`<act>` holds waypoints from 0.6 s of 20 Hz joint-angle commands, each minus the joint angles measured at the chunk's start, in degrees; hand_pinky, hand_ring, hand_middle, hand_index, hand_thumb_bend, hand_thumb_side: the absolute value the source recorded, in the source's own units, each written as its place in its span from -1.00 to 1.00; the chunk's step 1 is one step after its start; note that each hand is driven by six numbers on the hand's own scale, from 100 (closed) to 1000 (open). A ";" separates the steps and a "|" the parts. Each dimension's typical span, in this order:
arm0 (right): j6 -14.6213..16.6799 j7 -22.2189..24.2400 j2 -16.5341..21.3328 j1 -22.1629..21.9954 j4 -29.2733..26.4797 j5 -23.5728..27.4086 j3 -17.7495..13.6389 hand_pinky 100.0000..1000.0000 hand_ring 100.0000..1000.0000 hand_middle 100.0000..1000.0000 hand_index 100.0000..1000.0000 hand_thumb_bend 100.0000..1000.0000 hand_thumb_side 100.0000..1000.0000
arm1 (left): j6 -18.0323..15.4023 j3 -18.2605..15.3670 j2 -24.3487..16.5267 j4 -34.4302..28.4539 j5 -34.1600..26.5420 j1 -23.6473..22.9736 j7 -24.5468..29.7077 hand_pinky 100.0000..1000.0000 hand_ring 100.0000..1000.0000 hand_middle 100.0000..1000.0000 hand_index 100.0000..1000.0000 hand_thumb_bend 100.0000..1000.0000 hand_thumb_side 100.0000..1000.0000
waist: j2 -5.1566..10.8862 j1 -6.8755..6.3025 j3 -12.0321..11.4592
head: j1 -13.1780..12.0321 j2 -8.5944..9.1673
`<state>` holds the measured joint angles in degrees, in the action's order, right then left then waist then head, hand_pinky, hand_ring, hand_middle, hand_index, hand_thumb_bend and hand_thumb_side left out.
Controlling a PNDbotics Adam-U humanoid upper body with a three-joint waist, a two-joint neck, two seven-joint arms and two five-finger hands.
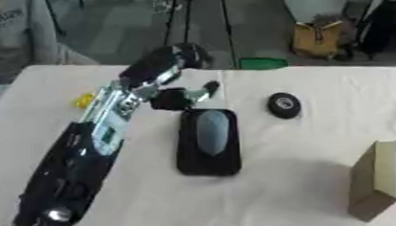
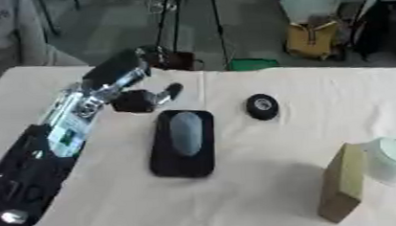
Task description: Pick up objects on the table and place them in the box.
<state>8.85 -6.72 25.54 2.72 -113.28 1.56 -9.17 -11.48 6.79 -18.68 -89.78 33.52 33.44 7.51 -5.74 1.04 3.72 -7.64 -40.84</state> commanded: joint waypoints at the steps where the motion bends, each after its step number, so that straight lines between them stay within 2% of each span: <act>1: 0.04 -0.39 1.14 0.23 -1.31 -0.35 -0.79 0.08 0.05 0.49 0.67 0.06 0.02 | 3.71 -5.17 -4.10 -6.91 -12.45 -2.40 -5.08 -0.19 0.34 0.45 0.64 -0.70 0.82 | 0.51 0.06 -0.18 | 0.31 -0.25; 3: 0.05 -0.53 1.14 0.18 -1.31 -0.47 -0.91 0.08 0.05 0.49 0.67 0.06 0.02 | 5.12 -8.74 -5.49 -9.44 -17.44 -6.16 -8.14 -0.20 0.34 0.44 0.63 -0.68 0.82 | 0.40 0.04 -0.26 | 0.29 -0.23; 5: 0.06 -0.62 1.10 0.15 -1.31 -0.56 -0.99 0.08 0.05 0.49 0.67 0.06 0.02 | 5.41 -10.71 -6.50 -11.86 -20.76 -9.29 -10.00 -0.20 0.33 0.44 0.62 -0.67 0.81 | 0.30 0.03 -0.34 | 0.37 -0.15; 9: 0.07 -0.74 1.16 0.15 -1.31 -0.71 -1.06 0.08 0.05 0.49 0.67 0.06 0.02 | 5.16 -12.70 -7.52 -16.08 -24.05 -14.39 -11.69 -0.22 0.31 0.42 0.62 -0.68 0.81 | 0.15 0.02 -0.73 | 0.36 -0.24; 12: 0.06 -0.73 1.17 0.24 -1.31 -0.71 -1.05 0.08 0.05 0.49 0.67 0.06 0.02 | 4.73 -13.87 -6.13 -18.92 -25.02 -17.19 -12.47 -0.23 0.30 0.42 0.62 -0.67 0.81 | 0.12 0.06 -0.87 | 0.50 -0.34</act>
<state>8.87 -7.28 25.52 2.50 -113.28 1.30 -9.54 -6.59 -6.03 -24.08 -106.54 9.26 15.89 -4.39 -6.09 1.14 2.79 -7.37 -40.87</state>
